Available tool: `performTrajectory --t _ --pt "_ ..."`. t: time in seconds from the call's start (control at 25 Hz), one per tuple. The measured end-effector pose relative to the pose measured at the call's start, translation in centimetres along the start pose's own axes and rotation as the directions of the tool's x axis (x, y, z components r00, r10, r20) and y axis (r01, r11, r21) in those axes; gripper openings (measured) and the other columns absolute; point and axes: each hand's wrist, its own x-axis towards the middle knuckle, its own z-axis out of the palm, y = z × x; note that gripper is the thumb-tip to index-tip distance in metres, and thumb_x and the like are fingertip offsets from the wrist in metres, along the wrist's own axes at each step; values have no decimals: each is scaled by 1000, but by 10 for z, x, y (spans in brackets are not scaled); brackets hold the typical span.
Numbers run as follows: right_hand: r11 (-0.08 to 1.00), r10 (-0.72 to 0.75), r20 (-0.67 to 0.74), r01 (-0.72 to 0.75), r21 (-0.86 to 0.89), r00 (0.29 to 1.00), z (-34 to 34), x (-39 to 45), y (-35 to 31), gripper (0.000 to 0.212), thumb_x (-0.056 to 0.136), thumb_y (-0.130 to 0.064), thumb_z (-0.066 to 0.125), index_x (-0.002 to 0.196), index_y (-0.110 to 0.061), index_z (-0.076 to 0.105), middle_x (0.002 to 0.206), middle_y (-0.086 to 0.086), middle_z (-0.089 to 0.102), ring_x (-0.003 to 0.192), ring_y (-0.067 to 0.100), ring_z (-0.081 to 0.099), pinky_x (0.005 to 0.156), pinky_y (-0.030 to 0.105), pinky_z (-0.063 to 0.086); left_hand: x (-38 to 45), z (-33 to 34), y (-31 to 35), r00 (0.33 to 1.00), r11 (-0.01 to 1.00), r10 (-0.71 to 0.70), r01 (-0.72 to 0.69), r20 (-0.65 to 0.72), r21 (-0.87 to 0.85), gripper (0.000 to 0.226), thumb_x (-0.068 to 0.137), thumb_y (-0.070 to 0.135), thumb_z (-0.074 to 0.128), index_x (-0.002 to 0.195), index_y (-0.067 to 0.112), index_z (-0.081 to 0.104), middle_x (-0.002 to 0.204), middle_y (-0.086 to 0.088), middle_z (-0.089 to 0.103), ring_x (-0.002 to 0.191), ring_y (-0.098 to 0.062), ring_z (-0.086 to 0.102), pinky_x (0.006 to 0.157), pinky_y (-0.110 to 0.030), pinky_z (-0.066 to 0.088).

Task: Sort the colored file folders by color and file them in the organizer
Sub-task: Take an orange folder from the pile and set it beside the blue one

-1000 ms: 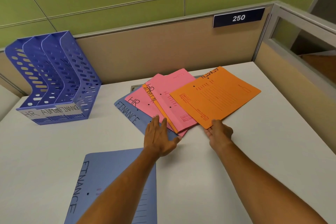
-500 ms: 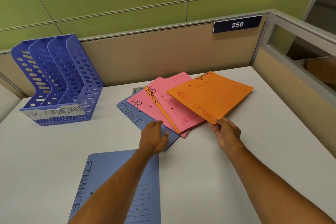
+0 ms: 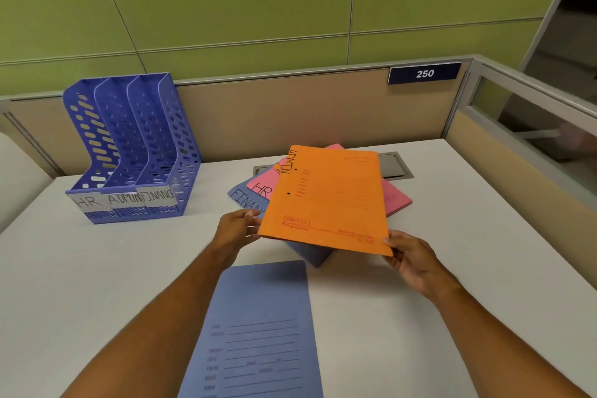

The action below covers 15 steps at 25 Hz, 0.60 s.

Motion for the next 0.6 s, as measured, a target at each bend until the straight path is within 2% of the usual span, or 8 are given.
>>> performTrajectory --t 0.12,0.28,0.4,0.6 --pt "990 37 62 -28 -139 997 26 -28 17 19 90 1 55 105 -2 66 90 14 73 70 15 70 56 21 55 -6 -35 2 1000 999 1 -1 11 -51 26 103 25 40 112 11 61 103 -12 69 96 -28 67 78 -36 53" --pt "960 118 117 -83 -269 986 60 -59 54 26 88 -1 58 114 -1 63 108 23 70 85 25 68 64 26 57 -11 -95 -16 999 998 32 -30 36 -47 18 97 16 54 100 3 66 96 -14 71 88 -27 68 78 -39 56" --pt "913 166 102 -114 -391 981 86 -80 81 26 89 -5 60 115 -2 64 110 22 70 95 32 68 75 32 59 -17 -139 -29 998 999 37 -35 52 -24 8 92 9 61 89 3 65 95 -17 69 77 -23 66 66 -32 55" --pt "931 40 16 -32 -364 999 137 -99 104 23 91 -12 60 107 3 67 98 21 70 85 28 69 72 35 56 -32 -193 -44 995 999 41 -43 90 14 8 91 5 61 84 1 64 90 -18 69 81 -27 66 68 -33 55"
